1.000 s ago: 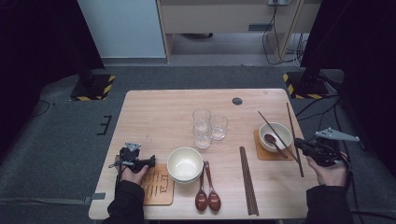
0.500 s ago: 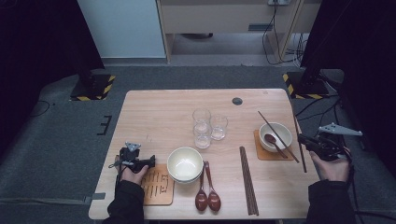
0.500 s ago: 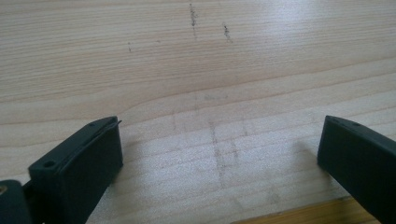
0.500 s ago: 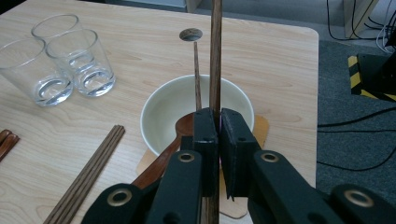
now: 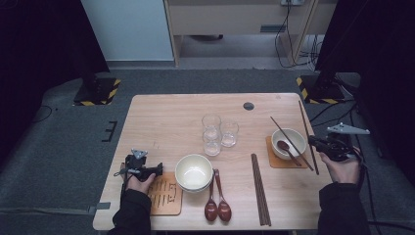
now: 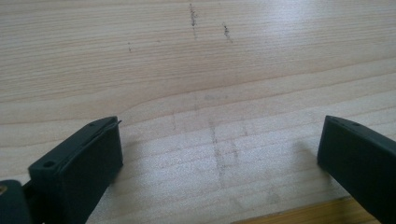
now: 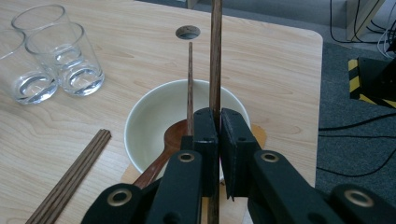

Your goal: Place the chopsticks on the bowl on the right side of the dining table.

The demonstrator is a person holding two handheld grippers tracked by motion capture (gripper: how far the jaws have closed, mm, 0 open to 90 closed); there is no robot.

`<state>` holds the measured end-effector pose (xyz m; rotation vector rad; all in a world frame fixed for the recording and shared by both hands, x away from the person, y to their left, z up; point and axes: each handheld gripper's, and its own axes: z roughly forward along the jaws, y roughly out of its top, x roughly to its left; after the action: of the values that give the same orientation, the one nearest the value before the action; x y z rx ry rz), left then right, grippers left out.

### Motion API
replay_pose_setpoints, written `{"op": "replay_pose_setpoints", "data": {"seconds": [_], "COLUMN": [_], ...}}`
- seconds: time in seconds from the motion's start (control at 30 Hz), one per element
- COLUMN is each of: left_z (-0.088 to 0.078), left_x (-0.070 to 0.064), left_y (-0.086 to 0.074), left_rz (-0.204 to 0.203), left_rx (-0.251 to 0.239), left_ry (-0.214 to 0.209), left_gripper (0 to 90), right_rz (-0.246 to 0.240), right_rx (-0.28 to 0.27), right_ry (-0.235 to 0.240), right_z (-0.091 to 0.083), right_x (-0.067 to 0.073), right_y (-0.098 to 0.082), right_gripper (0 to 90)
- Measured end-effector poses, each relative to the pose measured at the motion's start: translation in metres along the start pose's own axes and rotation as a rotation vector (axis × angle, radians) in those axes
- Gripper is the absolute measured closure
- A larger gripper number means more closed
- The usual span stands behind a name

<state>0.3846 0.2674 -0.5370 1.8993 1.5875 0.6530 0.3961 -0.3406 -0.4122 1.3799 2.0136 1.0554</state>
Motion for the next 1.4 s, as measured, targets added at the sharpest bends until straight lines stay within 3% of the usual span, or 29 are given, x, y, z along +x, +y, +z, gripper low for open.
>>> {"op": "replay_pose_setpoints", "data": {"seconds": [0.67, 1.4], "left_z": [0.000, 0.000], "left_x": [0.000, 0.000], "left_y": [0.000, 0.000], "left_rz": [0.000, 0.000], "left_rx": [0.000, 0.000], "left_ry": [0.000, 0.000], "left_gripper": [0.0, 0.0], "right_rz": [-0.013, -0.013], "right_rx": [0.034, 0.089], "right_ry": [-0.001, 0.014], "right_z": [0.030, 0.058], "right_x": [0.000, 0.000], "right_y": [0.009, 0.005], "right_gripper": [85.5, 85.5]}}
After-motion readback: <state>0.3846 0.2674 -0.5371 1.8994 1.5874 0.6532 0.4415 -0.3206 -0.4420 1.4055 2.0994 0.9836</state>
